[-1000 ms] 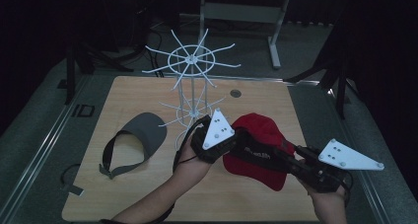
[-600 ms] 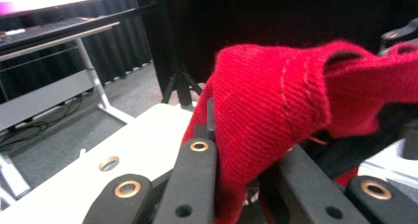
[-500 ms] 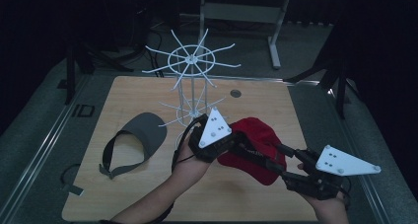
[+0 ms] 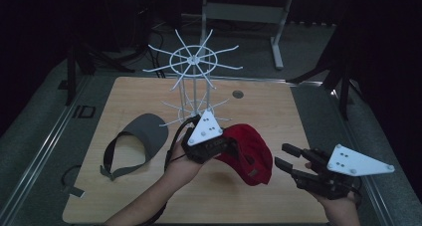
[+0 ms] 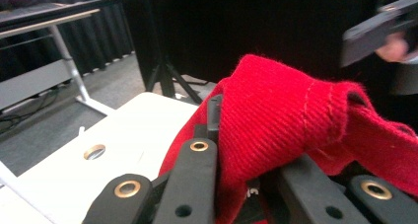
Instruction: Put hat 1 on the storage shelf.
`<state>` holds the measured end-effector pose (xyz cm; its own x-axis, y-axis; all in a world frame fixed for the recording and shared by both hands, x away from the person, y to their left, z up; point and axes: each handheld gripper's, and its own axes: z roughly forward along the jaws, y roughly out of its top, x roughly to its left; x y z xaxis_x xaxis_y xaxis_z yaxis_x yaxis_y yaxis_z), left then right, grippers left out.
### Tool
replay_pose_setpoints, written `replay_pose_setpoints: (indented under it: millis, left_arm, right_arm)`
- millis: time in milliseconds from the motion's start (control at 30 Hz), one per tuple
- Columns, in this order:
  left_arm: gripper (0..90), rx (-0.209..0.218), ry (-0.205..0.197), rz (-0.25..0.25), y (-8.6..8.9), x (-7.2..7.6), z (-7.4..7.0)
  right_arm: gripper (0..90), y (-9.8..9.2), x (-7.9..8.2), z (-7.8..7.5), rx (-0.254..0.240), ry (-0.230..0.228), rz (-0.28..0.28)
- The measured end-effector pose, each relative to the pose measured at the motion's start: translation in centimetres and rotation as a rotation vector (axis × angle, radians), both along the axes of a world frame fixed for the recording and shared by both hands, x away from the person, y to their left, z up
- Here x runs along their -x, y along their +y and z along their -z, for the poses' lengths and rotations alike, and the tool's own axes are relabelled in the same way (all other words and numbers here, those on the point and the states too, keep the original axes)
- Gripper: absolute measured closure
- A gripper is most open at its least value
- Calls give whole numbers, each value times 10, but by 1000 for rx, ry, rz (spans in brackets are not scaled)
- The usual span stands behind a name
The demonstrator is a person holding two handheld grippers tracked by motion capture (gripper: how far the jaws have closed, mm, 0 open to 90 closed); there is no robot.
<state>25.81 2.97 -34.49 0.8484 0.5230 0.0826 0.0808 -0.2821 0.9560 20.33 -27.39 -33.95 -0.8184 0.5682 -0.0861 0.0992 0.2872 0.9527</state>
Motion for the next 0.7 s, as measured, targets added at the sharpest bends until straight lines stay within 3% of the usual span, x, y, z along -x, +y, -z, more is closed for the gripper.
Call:
replay_pose_setpoints:
  millis: [233,367,567,700]
  left_arm:
    - [878,-9,-20,93,1,2,-3]
    - [878,7,-11,158,0,3,-4]
    - [877,27,-1,198,-4,3,-7]
    - [877,26,-6,210,-6,4,-8]
  right_arm:
    - [594,9,-11,4,37,5,-5]
    - [586,13,-13,4,62,-22,-55]
    - [587,17,-10,4,78,-49,-111]
    - [663,20,-10,4,90,-53,-113]
